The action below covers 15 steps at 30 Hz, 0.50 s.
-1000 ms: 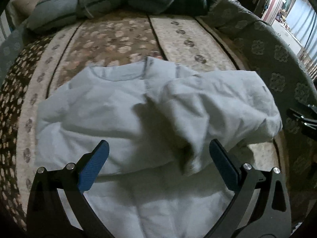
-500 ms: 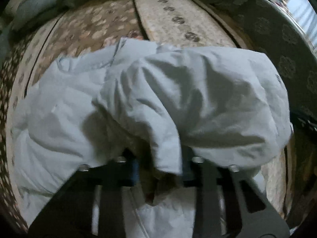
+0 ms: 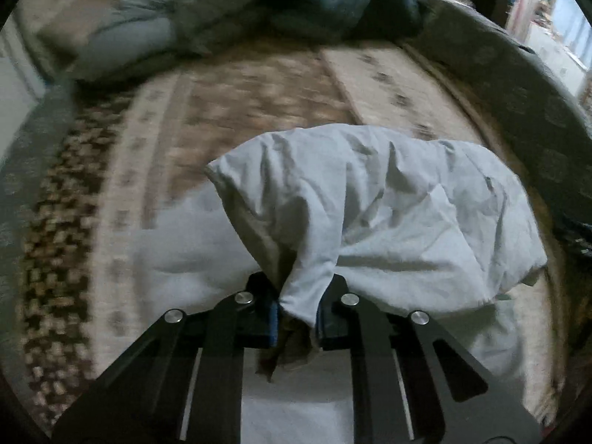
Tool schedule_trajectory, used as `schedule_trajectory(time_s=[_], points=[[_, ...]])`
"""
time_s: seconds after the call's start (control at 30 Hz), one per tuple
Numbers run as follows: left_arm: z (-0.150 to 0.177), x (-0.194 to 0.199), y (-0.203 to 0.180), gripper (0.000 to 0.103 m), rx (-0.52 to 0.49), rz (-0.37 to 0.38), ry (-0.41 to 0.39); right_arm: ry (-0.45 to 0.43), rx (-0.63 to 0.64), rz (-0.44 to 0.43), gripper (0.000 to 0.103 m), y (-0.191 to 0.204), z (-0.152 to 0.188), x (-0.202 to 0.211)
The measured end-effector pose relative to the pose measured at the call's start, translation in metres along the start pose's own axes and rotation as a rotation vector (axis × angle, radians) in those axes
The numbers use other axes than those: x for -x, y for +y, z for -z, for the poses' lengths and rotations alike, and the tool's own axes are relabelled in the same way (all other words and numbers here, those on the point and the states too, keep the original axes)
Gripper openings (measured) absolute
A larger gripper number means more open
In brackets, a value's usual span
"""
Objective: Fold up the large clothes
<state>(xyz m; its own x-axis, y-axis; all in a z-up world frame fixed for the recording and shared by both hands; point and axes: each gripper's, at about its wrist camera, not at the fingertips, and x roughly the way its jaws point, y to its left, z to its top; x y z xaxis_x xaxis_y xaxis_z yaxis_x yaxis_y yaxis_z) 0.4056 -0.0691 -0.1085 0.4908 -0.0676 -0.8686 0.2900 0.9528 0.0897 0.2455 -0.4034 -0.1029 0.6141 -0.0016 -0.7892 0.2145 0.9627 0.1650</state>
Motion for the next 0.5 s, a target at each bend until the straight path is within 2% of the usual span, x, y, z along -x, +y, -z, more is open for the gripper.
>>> schedule_trajectory(time_s=[0.03,0.1,0.17,0.23,0.3,0.4,0.47,0.5], points=[[0.007,0.005,0.026,0.012,0.012,-0.053,-0.005,-0.007,0.003,-0.006,0.084,0.005,-0.001,0.001],[0.019,0.003,0.062,0.014,0.031,-0.092,0.018,-0.016,0.022,-0.026,0.084,0.023,-0.007,0.000],[0.039,-0.020,0.098,0.016,0.084,-0.072,0.099,-0.009,0.030,-0.041,0.084,0.038,-0.010,-0.005],[0.064,-0.054,0.114,0.018,0.091,-0.071,0.175,0.003,0.042,-0.067,0.084,0.061,-0.013,-0.016],[0.079,-0.072,0.115,0.022,0.099,-0.065,0.191,0.020,0.079,-0.076,0.084,0.082,-0.012,-0.026],[0.083,-0.067,0.116,0.037,0.126,-0.055,0.149,0.038,0.171,-0.070,0.084,0.113,-0.007,-0.036],[0.082,-0.053,0.123,0.066,0.154,-0.061,0.114,0.056,0.189,-0.093,0.084,0.119,-0.004,-0.036],[0.083,-0.043,0.118,0.072,0.158,-0.079,0.093,0.058,0.188,-0.094,0.084,0.119,-0.004,-0.035]])
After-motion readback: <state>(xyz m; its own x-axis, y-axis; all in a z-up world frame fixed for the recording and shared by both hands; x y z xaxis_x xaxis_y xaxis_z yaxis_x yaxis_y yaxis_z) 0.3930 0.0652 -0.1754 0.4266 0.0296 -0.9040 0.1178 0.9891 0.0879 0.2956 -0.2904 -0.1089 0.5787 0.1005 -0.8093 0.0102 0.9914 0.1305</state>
